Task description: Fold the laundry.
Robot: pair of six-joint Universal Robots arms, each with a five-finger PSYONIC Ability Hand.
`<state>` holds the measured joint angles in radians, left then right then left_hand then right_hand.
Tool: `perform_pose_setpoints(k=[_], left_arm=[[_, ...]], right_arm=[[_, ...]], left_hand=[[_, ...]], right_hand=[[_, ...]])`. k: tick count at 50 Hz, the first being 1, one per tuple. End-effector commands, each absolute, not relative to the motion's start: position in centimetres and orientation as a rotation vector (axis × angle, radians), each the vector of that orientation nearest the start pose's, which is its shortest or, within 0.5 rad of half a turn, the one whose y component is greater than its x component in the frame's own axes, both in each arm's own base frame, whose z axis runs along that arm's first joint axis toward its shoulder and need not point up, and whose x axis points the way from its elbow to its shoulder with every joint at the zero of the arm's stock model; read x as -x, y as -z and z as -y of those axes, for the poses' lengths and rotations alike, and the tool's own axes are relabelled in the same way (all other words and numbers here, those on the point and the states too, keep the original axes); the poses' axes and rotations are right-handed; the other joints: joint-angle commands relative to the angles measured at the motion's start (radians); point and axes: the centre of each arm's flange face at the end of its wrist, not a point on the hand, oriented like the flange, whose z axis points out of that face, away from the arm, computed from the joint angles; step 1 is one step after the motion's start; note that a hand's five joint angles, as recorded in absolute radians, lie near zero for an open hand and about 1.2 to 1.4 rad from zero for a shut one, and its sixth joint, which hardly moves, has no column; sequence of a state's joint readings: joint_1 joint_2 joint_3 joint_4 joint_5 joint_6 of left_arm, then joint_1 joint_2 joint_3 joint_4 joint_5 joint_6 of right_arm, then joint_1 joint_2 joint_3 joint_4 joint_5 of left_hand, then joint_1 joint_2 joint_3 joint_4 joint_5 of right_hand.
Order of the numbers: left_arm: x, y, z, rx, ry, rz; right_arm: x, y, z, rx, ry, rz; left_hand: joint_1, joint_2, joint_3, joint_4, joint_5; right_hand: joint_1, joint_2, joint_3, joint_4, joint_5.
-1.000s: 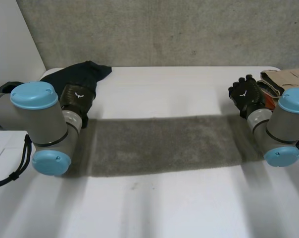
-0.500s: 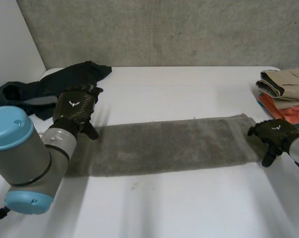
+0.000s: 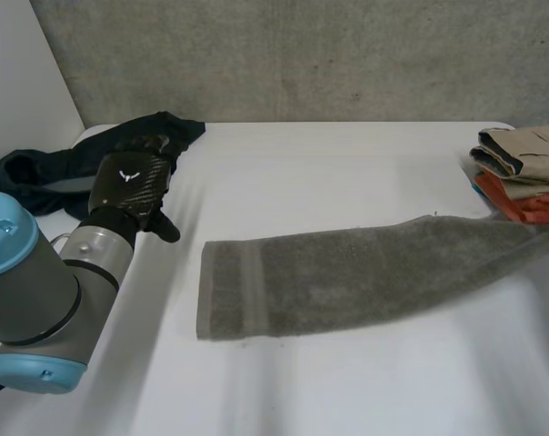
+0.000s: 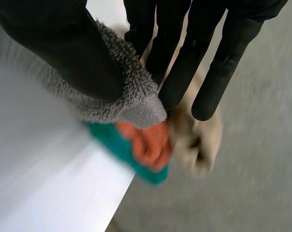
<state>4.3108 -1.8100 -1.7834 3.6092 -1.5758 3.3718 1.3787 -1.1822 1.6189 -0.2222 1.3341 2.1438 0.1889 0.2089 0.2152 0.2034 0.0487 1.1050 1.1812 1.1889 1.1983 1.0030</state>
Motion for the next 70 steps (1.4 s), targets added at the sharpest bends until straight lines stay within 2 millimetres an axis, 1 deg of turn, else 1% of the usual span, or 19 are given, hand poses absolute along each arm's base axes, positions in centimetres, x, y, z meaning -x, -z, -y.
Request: perform_pose_setpoints(k=[1, 3, 4, 7, 8, 13, 16, 18, 19, 24, 27, 33, 35, 40, 46, 51, 54, 61, 70], left_arm=[[25.0, -22.1, 26.6, -0.679, 2.343, -2.15], [24.6, -22.5, 26.7, -0.658, 2.352, -2.136], [24.5, -22.7, 26.7, -0.651, 2.355, -2.13], [23.9, -23.4, 26.7, -0.62, 2.373, -2.11], [23.9, -23.6, 26.6, -0.616, 2.378, -2.109], [23.7, -24.2, 26.3, -0.592, 2.405, -2.116], [23.6, -23.9, 26.1, -0.592, 2.396, -2.128], [23.6, -23.6, 26.0, -0.601, 2.383, -2.141], [23.6, -23.5, 25.9, -0.602, 2.381, -2.143], [23.8, -23.3, 25.8, -0.616, 2.377, -2.153], [23.9, -23.1, 25.7, -0.626, 2.373, -2.158], [24.4, -23.5, 25.8, -0.639, 2.397, -2.14], [24.6, -23.5, 25.7, -0.647, 2.401, -2.138], [25.9, -23.4, 25.1, -0.704, 2.42, -2.152], [29.7, -21.5, 23.1, -0.911, 2.419, -2.213], [34.0, -19.7, 21.1, -1.118, 2.428, -2.253], [35.6, -18.7, 21.4, -1.158, 2.411, -2.268], [37.2, -15.8, 23.1, -1.215, 2.28, -2.304], [36.9, -13.1, 24.9, -1.24, 2.111, -2.168]], right_arm=[[-20.6, -21.8, 33.7, -1.345, -1.881, 1.579], [-23.5, -22.1, 32.2, -1.434, -1.982, 1.501], [-26.5, -22.5, 30.3, -1.526, -2.086, 1.403], [-29.8, -22.9, 27.9, -1.636, -2.216, 1.266], [-32.0, -22.4, 26.1, -1.718, -2.286, 1.197], [-38.3, -17.9, 20.2, -2.027, -2.393, 1.098], [-40.5, -14.6, 17.1, -2.183, -2.371, 1.085], [-40.9, -12.9, 16.5, -2.232, -2.34, 1.112], [-41.0, -12.3, 16.5, -2.243, -2.319, 1.133], [-40.1, -10.3, 16.5, -2.25, -2.222, 1.292], [-39.2, -10.5, 16.5, -2.213, -2.188, 1.402], [-33.5, -17.4, 22.1, -1.733, -2.302, 1.853], [-31.5, -18.2, 23.2, -1.601, -2.276, 2.06], [-29.1, -16.8, 23.5, -1.515, -2.071, 2.335], [-26.7, -14.9, 23.4, -1.543, -1.897, 2.326], [-26.2, -14.7, 23.3, -1.554, -1.875, 2.289], [-26.0, -14.6, 23.5, -1.517, -1.873, 2.318], [-25.9, -14.0, 23.2, -1.505, -1.873, 2.33], [-25.7, -13.1, 23.8, -1.426, -1.881, 2.259]], left_hand=[[-0.014, -0.034, -0.041, -0.029, -0.049], [-0.014, -0.034, -0.041, -0.029, -0.049], [-0.014, -0.034, -0.041, -0.029, -0.049], [-0.014, -0.034, -0.041, -0.029, -0.049], [-0.014, -0.034, -0.041, -0.029, -0.049], [-0.014, -0.034, -0.041, -0.029, -0.049], [-0.014, -0.034, -0.041, -0.029, -0.049], [-0.014, -0.034, -0.041, -0.029, -0.049], [-0.014, -0.034, -0.041, -0.029, -0.049], [-0.014, -0.034, -0.041, -0.029, -0.049], [-0.014, -0.034, -0.041, -0.029, -0.049], [-0.014, -0.034, -0.041, -0.029, -0.049], [-0.014, -0.034, -0.041, -0.029, -0.049], [-0.014, -0.034, -0.04, -0.028, -0.048], [-0.005, -0.025, -0.031, -0.019, -0.039], [0.016, -0.004, -0.011, 0.001, -0.019], [0.042, 0.022, 0.016, 0.028, 0.008], [0.051, 0.031, 0.025, 0.036, 0.017], [0.083, 0.063, 0.057, 0.069, 0.049]], right_hand=[[0.291, 0.215, 0.207, 0.198, 0.219], [0.291, 0.215, 0.207, 0.198, 0.219], [0.291, 0.215, 0.207, 0.198, 0.219], [0.291, 0.215, 0.207, 0.198, 0.219], [0.291, 0.215, 0.207, 0.198, 0.219], [0.291, 0.215, 0.207, 0.198, 0.219], [0.291, 0.215, 0.207, 0.198, 0.219], [0.291, 0.215, 0.207, 0.198, 0.219], [0.291, 0.215, 0.207, 0.198, 0.219], [-0.709, -0.785, -0.793, -0.803, -0.782], [-0.93, -1.007, -1.014, -1.024, -1.003], [-0.93, -1.007, -1.014, -1.024, -1.003], [-0.93, -1.007, -1.014, -1.024, -1.003], [-0.93, -1.007, -1.014, -1.024, -1.003], [-0.93, -1.007, -1.014, -1.024, -1.003], [-0.93, -1.007, -1.014, -1.024, -1.003], [-0.93, -1.007, -1.014, -1.024, -1.003], [-0.865, -0.941, -0.949, -0.958, -0.937], [-0.7, -0.776, -0.784, -0.793, -0.773]])
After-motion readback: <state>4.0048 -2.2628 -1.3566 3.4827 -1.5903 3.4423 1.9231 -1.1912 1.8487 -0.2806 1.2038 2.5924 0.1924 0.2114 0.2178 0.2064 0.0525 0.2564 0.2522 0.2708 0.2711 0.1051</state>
